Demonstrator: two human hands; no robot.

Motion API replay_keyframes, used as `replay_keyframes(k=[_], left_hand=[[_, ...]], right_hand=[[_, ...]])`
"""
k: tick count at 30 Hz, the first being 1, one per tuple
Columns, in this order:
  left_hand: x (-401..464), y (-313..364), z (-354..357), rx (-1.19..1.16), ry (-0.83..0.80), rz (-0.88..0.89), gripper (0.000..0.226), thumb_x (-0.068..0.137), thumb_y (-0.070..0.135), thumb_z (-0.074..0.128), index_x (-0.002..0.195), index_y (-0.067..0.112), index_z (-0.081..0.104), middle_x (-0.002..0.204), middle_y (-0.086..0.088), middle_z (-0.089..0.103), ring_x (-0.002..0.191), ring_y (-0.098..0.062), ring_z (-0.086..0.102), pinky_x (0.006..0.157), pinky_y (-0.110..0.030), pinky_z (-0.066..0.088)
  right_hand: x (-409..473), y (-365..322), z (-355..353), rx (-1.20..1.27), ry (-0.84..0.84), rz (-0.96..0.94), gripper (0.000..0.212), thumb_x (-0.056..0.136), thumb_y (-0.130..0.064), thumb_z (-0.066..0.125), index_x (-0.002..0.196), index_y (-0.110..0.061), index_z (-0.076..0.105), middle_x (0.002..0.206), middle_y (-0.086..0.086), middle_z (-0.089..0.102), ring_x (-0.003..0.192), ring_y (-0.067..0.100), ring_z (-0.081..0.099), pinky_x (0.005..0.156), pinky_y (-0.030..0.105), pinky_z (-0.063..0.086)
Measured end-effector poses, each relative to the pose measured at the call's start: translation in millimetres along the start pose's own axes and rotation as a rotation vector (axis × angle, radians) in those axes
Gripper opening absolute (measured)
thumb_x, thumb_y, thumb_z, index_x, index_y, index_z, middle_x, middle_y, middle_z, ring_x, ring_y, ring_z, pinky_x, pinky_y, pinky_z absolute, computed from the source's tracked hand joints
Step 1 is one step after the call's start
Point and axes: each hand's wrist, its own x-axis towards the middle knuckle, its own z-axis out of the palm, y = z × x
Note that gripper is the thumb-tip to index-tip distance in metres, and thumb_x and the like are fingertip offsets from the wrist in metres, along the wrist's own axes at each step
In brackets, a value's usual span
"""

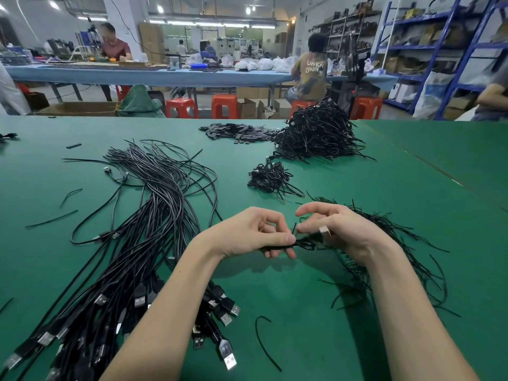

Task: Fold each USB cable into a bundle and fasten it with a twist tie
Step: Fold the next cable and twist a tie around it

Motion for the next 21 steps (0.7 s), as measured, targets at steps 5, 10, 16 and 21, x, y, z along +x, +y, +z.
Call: replay_keyframes(k=[5, 10, 16, 21], left_hand=[[5, -3, 4, 0.122, -0.003, -0.035, 0.014, 0.095, 0.018, 0.068, 0.089, 0.007, 0.064, 0.090, -0.010, 0.077, 0.065, -0.014, 0.059, 0.065, -0.024, 0.051], [10, -15, 3, 0.088, 0.267, -0.025, 0.015, 0.096, 0.019, 0.066, 0.085, 0.011, 0.059, 0.079, -0.005, 0.077, 0.060, -0.010, 0.063, 0.062, -0.022, 0.049], [13, -16, -1, -0.051, 0.508, 0.061, 0.008, 0.095, 0.012, 0.065, 0.102, 0.012, 0.059, 0.077, -0.003, 0.077, 0.066, -0.014, 0.068, 0.064, -0.023, 0.050], [11, -13, 3, 0.373, 0.736, 0.214, 0.006, 0.091, 0.019, 0.071, 0.096, 0.015, 0.069, 0.072, 0.006, 0.075, 0.065, -0.005, 0.070, 0.068, -0.020, 0.053]], right_hand=[[-4, -2, 1, -0.166, 0.002, -0.095, 0.026, 0.078, 0.001, 0.077, 0.094, -0.019, 0.076, 0.069, 0.000, 0.066, 0.058, 0.015, 0.043, 0.055, 0.024, 0.035], [2, -12, 25, -0.451, 0.247, -0.383, 0.025, 0.077, -0.008, 0.073, 0.084, -0.031, 0.073, 0.069, -0.010, 0.069, 0.048, 0.004, 0.045, 0.052, 0.017, 0.038], [2, -15, 42, -0.506, 0.391, -0.620, 0.021, 0.077, -0.012, 0.076, 0.077, -0.032, 0.070, 0.072, -0.016, 0.067, 0.055, 0.016, 0.053, 0.054, 0.019, 0.043], [-2, -16, 33, -0.431, 0.344, -0.560, 0.015, 0.083, -0.016, 0.077, 0.080, -0.030, 0.072, 0.074, -0.017, 0.072, 0.059, 0.010, 0.055, 0.061, 0.015, 0.045]])
